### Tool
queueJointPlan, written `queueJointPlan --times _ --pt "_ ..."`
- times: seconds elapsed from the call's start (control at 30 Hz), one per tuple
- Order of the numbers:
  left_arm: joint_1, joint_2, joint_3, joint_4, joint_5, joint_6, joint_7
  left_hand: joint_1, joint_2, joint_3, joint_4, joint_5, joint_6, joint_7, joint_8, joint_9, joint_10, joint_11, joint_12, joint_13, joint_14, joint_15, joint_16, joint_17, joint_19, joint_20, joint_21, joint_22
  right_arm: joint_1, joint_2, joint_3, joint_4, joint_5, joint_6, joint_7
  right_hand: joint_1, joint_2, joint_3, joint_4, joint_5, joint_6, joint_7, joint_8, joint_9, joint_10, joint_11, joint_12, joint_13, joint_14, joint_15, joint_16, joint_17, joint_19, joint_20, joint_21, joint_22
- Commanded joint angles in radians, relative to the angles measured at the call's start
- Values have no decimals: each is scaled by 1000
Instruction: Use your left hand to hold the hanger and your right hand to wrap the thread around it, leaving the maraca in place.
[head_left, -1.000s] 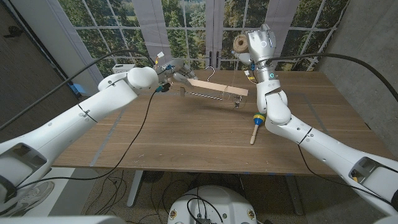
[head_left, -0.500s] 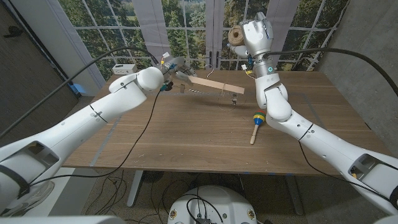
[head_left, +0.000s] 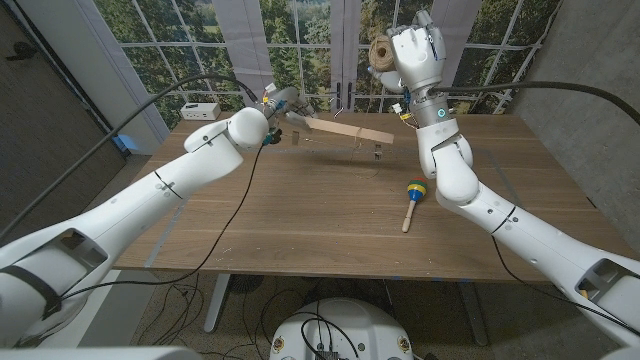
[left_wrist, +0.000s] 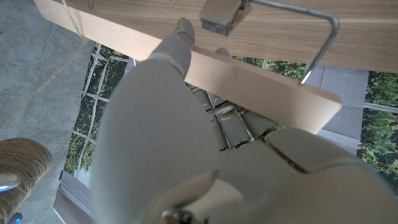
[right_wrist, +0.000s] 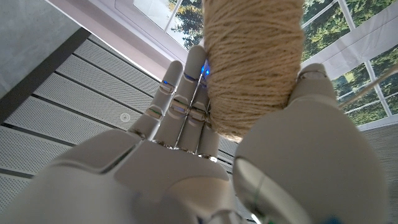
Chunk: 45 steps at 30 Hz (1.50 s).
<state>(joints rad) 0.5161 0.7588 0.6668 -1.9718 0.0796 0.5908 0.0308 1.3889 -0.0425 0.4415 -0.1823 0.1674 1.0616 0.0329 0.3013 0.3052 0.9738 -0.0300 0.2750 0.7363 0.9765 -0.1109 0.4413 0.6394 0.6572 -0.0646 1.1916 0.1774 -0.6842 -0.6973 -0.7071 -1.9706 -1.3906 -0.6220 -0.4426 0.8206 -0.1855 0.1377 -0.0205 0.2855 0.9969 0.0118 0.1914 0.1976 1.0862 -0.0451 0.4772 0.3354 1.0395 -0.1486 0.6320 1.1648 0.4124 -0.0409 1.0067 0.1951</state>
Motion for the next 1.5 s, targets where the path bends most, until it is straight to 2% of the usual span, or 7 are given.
queueJointPlan --times 0.03,0.23,0.6,0.77,0.93,1.27,1.5 --pt "7 -21 -5 2 14 -7 17 123 134 31 20 4 51 42 6 7 4 -2 -4 4 48 -68 -1 1 4 -130 7 -1 -130 -66 69 -129 -140 7 108 361 346 -2 2 8 99 -98 5 1 57 -58 4 151 14 -79 -5 6 -4 -134 9 3" --pt "8 -37 -4 8 18 -16 31 124 134 31 19 4 50 41 4 7 5 -2 -4 5 45 -68 -2 1 4 -130 7 -1 -203 -88 115 -184 -206 14 176 360 347 -4 4 9 99 -98 4 1 57 -59 1 152 14 -79 -8 6 -6 -135 11 3" --pt "-8 -62 10 25 26 -20 30 124 134 32 19 4 53 43 3 8 6 -1 -5 9 45 -67 -2 4 4 -131 7 -1 -346 -52 187 -332 -453 53 521 361 345 -9 6 11 101 -101 4 0 59 -61 0 156 18 -79 -7 14 -17 -131 12 2" --pt "-22 -75 24 41 35 -39 25 123 134 32 19 4 53 43 2 9 6 -1 -6 9 44 -68 -3 3 4 -131 8 -1 -392 -15 224 -415 -580 146 778 361 346 -10 8 12 101 -104 3 0 57 -64 -2 159 18 -79 -9 15 -23 -131 12 1" --pt "-27 -86 26 52 36 -45 26 123 134 32 19 4 51 45 0 9 10 -1 -8 7 48 -69 -3 2 4 -131 8 -1 -427 1 268 -477 -598 227 898 362 347 -11 9 13 100 -103 2 0 58 -64 -3 159 16 -79 -12 15 -25 -129 13 1" --pt "-42 -107 31 81 37 -56 24 122 134 32 19 4 53 43 -1 10 7 -2 -10 9 47 -69 -4 2 5 -130 9 -1 -350 99 281 -636 -470 486 1440 364 349 -12 11 15 99 -99 1 -2 57 -57 -10 157 15 -79 -16 16 -26 -129 16 -1" --pt "-53 -120 33 101 38 -69 25 123 133 33 19 4 53 41 -2 11 8 -2 -10 11 46 -68 -5 4 4 -130 9 -1 -298 196 251 -663 -421 556 1687 367 352 -12 12 18 97 -97 0 -1 52 -54 -15 158 13 -80 -21 14 -30 -124 17 -2"
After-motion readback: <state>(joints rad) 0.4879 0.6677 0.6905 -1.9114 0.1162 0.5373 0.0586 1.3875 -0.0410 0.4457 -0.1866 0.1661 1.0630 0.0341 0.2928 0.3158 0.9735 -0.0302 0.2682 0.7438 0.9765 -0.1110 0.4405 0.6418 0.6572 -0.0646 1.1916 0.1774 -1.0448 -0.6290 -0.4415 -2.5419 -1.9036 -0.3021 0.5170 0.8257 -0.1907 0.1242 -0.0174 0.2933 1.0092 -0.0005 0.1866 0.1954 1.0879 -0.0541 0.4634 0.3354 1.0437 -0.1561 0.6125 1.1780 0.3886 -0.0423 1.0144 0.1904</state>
